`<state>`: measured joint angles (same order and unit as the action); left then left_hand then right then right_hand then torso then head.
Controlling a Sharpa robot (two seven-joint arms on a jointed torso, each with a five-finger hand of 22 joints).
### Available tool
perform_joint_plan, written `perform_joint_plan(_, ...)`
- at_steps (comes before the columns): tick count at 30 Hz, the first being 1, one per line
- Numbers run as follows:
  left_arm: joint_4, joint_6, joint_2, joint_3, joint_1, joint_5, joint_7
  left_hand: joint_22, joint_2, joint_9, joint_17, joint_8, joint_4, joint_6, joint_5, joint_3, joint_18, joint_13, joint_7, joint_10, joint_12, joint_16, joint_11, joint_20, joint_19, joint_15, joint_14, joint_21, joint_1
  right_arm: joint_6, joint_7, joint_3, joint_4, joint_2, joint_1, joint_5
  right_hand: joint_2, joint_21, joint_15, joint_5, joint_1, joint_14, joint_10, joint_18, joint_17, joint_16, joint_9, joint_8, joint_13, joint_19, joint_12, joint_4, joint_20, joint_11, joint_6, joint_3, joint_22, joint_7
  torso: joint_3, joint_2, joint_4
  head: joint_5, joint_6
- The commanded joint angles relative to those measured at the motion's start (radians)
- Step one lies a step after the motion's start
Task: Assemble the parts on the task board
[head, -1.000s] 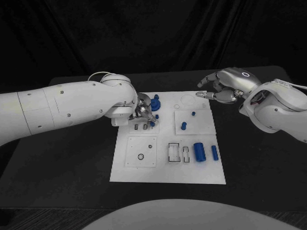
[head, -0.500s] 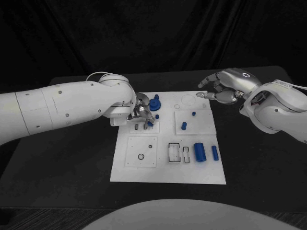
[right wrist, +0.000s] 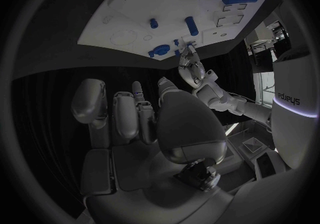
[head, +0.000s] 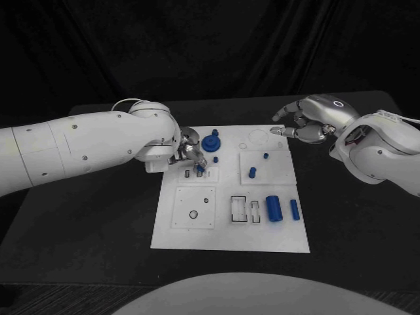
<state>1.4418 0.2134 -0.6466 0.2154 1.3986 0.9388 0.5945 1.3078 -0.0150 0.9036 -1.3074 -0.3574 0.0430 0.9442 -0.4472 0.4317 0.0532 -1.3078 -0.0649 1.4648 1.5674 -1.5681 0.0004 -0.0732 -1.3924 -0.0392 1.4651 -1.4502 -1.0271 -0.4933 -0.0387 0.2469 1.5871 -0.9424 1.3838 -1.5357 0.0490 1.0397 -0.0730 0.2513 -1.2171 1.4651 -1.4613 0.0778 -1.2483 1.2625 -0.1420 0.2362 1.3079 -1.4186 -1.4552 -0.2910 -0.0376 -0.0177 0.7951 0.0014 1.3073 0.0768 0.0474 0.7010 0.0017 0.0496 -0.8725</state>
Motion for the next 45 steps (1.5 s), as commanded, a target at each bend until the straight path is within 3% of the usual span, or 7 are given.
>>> perform_joint_plan(1, 0.007, -0.01, -0.005, -0.001, -0.002, -0.002, 0.005, 0.143, 0.001, 0.004, -0.263, 0.002, 0.047, 0.004, -0.002, 0.056, -0.004, -0.263, 0.007, 0.106, 0.003, -0.003, -0.005, 0.004, -0.005, -0.005, 0.106, 0.002, 0.014, 0.008, -0.016, -0.001, 0.001, -0.002, -0.003, -0.006, 0.006, -0.006, -0.002, 0.004, -0.006, 0.028, 0.008, 0.017, 0.002, -0.008, 0.001, -0.004, 0.089, 0.007, 0.005, 0.001, 0.0, 0.003, 0.008, 0.0, 0.138, 0.002, 0.0, 0.0, -0.0001, 0.003, 0.0)
perform_joint_plan(15, 0.03, -0.039, -0.03, -0.001, -0.003, -0.002, 0.05, 0.147, 0.006, 0.015, -0.263, 0.001, 0.036, 0.027, 0.006, 0.082, -0.005, -0.263, 0.013, 0.106, 0.003, -0.003, -0.011, 0.007, -0.012, -0.009, 0.106, 0.002, 0.066, 0.029, -0.021, -0.001, -0.001, 0.0, -0.003, -0.006, 0.006, -0.02, -0.001, 0.005, -0.018, 0.023, 0.016, 0.019, 0.012, -0.019, 0.004, -0.004, 0.08, 0.013, 0.012, 0.004, -0.001, 0.004, 0.012, 0.002, 0.135, 0.002, 0.0008, -0.001, 0.0014, 0.003, 0.0)
perform_joint_plan(30, 0.064, -0.108, -0.05, 0.0, -0.015, -0.002, 0.079, 0.154, 0.005, 0.015, -0.263, 0.009, 0.034, 0.048, 0.006, 0.1, -0.007, -0.263, 0.019, 0.106, 0.003, -0.003, -0.017, 0.012, -0.022, -0.015, 0.106, -0.003, 0.092, 0.038, -0.023, -0.001, -0.002, 0.001, -0.003, -0.006, 0.005, -0.028, 0.0, 0.004, -0.021, 0.02, 0.019, 0.02, 0.019, -0.026, 0.005, -0.004, 0.075, 0.015, 0.016, 0.004, -0.001, 0.004, 0.013, 0.002, 0.133, 0.002, 0.0003, 0.0, -0.0009, 0.02, 0.0)
perform_joint_plan(45, 0.076, -0.125, -0.055, 0.0, -0.019, -0.002, 0.096, 0.16, 0.01, 0.015, -0.263, 0.018, 0.035, 0.068, 0.014, 0.11, -0.009, -0.263, 0.024, 0.106, 0.003, -0.003, -0.023, 0.018, -0.033, -0.022, 0.106, -0.007, 0.119, 0.041, -0.024, -0.001, -0.001, -0.001, -0.003, -0.006, 0.005, -0.036, 0.0, 0.004, -0.023, 0.017, 0.024, 0.021, 0.026, -0.033, 0.007, -0.005, 0.07, 0.018, 0.02, 0.004, -0.002, 0.004, 0.012, 0.002, 0.131, 0.002, 0.0006, 0.0, -0.0004, 0.023, 0.0)
